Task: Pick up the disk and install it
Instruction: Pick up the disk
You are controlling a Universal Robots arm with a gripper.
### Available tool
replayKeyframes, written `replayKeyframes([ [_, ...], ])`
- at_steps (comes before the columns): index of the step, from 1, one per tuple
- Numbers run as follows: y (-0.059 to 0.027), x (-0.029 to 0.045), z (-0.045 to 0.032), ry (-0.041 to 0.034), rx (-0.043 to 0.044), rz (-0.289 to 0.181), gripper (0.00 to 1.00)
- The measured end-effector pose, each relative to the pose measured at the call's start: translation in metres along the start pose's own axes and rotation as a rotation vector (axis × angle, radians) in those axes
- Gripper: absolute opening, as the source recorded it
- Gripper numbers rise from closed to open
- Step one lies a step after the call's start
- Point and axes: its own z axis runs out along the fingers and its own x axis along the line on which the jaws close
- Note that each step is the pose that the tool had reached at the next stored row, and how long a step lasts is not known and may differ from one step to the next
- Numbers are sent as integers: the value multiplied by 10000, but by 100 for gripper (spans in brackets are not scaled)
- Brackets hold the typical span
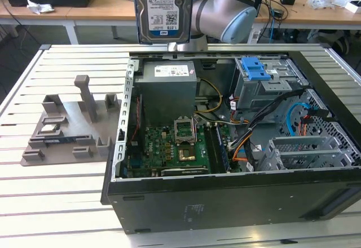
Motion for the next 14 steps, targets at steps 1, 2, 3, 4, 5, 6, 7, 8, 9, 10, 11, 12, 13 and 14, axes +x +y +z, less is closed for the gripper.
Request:
replayKeyframes([
  [1, -15, 6, -1, 0, 0, 0, 37],
  [2, -25, 11, -1, 0, 0, -1, 37],
  [3, -36, 15, -2, 0, 0, -1, 37],
  [4, -46, 19, -3, 0, -1, -1, 37],
  [5, -54, 23, -3, 0, 0, 0, 37],
  [6, -70, 30, -4, 0, 0, 0, 37],
  [7, -80, 34, -4, 0, 0, 0, 37],
  [8, -89, 38, -5, 0, 0, 0, 37],
  [9, -115, 48, -6, 0, 0, -1, 37],
  [10, -128, 54, -7, 0, 0, -1, 37],
  [11, -140, 59, -8, 0, 0, -1, 37],
  [12, -149, 63, -8, 0, -1, 0, 37],
  [13, -164, 70, -9, 0, 0, 0, 37],
  [14, -173, 74, -10, 0, 0, 0, 37],
])
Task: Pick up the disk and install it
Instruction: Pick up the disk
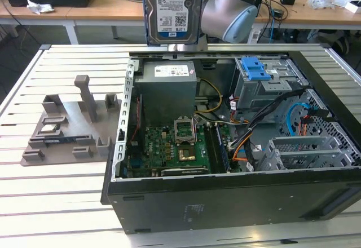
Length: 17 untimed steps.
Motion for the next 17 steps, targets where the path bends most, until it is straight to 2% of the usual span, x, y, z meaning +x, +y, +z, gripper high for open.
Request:
replayKeyframes([
  [17, -219, 107, -13, 0, 0, -1, 37],
])
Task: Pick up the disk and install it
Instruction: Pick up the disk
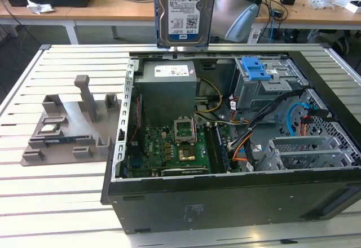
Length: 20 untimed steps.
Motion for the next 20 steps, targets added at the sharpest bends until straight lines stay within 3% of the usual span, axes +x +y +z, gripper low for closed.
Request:
replayKeyframes([
  [13, -170, 112, -10, 0, 0, 0, 37],
  [20, -259, 224, -17, 0, 0, 0, 37],
])
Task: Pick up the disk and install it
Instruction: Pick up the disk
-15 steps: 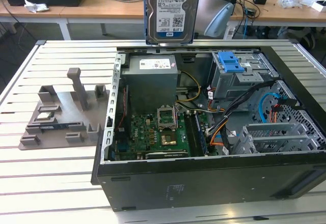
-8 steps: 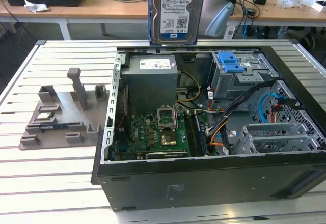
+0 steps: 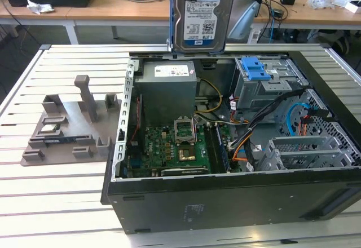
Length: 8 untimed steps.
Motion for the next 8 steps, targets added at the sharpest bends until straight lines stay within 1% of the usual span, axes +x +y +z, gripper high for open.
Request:
replayKeyframes([
  [3, -25, 49, -2, -1, 1, 0, 37],
  [5, -52, 103, -4, 0, 0, -1, 37],
  [8, -70, 156, -7, 1, 0, 0, 37],
])
